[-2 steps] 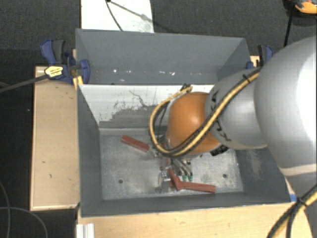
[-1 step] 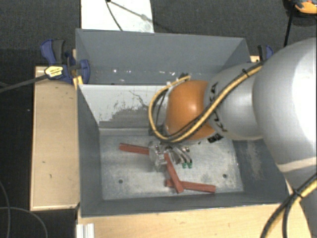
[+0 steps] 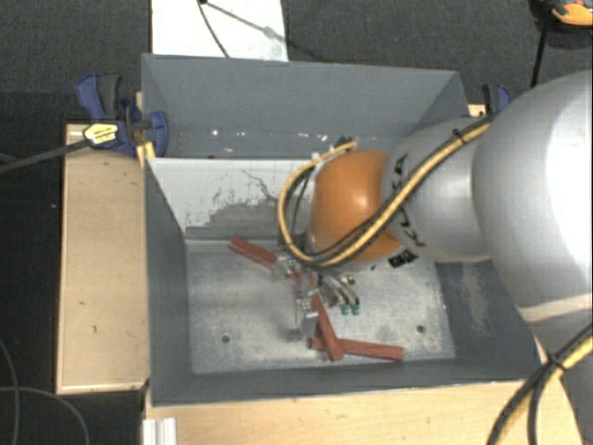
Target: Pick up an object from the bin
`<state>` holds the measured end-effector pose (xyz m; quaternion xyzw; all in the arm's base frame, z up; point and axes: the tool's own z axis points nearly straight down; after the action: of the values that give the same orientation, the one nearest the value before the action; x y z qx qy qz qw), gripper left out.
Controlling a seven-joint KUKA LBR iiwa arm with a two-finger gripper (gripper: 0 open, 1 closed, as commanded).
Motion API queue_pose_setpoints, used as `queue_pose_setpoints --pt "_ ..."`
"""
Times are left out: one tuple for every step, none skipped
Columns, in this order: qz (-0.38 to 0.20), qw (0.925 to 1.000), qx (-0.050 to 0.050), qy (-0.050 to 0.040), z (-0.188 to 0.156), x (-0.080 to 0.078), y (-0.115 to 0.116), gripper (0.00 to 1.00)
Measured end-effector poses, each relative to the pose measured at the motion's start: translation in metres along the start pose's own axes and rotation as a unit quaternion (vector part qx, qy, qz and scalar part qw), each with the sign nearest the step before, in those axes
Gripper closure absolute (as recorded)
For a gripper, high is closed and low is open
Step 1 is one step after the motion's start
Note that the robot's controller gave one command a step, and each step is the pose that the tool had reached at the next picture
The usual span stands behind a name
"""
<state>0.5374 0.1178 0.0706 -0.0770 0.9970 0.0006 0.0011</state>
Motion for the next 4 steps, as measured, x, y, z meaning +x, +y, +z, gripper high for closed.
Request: queue_pose_setpoints --pt "0.001 1.0000 0.000 -0.0001 0.000 0.000 0.000 1.00" --pt "0.001 1.0000 0.000 -0.0001 0.000 0.000 0.000 1.00" --pt "0.034 0.9994 0.001 0.0033 -0.028 0.001 0.007 1.00" --pt "0.049 0.9988 0.000 0.0021 -0.095 -0.006 -0.001 1.00"
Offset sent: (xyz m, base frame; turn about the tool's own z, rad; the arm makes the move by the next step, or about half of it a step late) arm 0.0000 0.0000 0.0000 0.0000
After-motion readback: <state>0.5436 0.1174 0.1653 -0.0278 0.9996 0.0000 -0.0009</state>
